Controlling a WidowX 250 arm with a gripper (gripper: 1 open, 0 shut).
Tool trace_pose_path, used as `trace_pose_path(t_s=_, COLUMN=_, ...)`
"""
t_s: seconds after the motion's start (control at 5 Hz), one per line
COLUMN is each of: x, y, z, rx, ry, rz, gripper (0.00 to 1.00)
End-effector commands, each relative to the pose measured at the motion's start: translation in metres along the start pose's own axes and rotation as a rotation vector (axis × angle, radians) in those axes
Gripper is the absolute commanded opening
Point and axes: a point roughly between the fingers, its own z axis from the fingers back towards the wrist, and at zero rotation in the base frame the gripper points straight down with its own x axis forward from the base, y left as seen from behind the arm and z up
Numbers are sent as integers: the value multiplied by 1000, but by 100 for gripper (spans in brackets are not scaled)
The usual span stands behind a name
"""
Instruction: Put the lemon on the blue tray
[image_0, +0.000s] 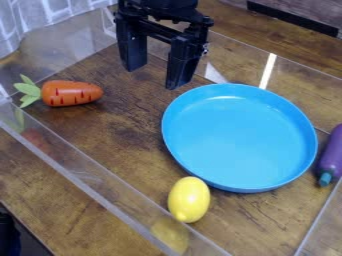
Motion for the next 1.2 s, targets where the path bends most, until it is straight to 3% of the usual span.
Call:
trace_pose_path(t_s=0.0, x=-2, y=-4, z=-6, rx=-3, ry=11, rz=-7, gripper=100)
trace_pose_path(t_s=0.4, x=-13, y=-26, z=-23, rx=-6, ry=8, rz=-49, gripper=100)
trace_pose_path(t_s=1.0, x=-23, y=-62, z=-78, rx=3, ry=-39, rz=-155, gripper=100)
